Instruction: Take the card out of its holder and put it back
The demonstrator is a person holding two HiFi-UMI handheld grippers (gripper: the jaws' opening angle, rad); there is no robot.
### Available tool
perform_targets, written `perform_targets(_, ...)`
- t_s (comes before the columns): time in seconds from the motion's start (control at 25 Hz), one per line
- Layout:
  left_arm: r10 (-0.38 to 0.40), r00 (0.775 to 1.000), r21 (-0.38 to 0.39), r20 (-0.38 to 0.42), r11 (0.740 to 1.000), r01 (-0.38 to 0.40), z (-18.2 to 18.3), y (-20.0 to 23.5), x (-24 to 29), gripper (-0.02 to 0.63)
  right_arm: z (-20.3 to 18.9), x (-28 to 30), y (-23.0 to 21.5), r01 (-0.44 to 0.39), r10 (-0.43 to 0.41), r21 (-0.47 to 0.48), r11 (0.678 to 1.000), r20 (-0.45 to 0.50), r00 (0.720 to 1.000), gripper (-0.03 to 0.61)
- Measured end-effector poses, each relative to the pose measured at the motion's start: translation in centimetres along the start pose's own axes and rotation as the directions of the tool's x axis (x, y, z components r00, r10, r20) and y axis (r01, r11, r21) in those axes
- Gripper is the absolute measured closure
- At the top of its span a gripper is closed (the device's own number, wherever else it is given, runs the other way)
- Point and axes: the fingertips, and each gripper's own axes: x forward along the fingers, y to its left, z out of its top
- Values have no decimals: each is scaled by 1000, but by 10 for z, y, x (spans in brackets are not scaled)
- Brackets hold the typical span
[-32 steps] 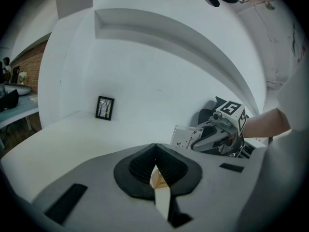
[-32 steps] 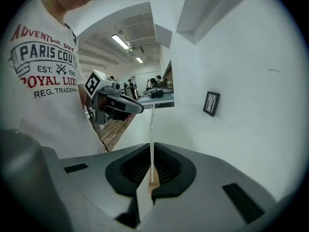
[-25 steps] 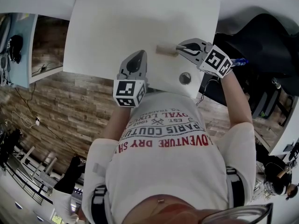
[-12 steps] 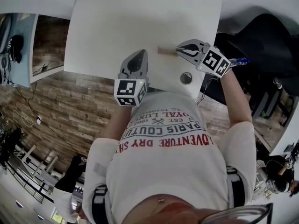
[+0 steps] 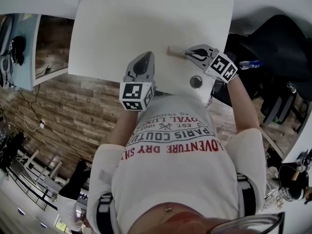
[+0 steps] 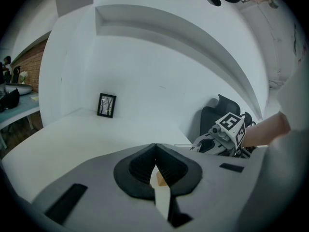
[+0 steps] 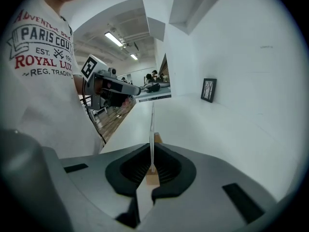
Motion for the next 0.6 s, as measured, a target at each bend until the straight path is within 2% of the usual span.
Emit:
perform_targets(0.2, -10, 1000, 9, -3, 1000, 10, 1, 3, 2, 589, -1, 3, -1, 14, -14, 3, 1000, 29, 999, 543)
perform_targets(0.44, -24, 1000, 22, -6, 999, 25, 3, 1, 3, 589, 1, 1, -6, 80, -80, -6, 997, 32, 996, 541)
perform_targets(0.48, -28, 1000, 25, -5, 999, 28, 4, 0, 3, 589, 4, 0, -5, 83, -84, 5, 997, 43, 996, 527)
perform_targets(0.56, -36, 999, 26, -5, 999, 36, 4, 1, 3, 589, 9, -1, -5, 92, -93, 25, 995, 62, 994, 393)
perform_targets(0.6, -41, 999, 27, -5, 999, 41, 5, 1, 3, 589, 12, -1, -6, 103, -104, 27, 994, 66, 992, 387)
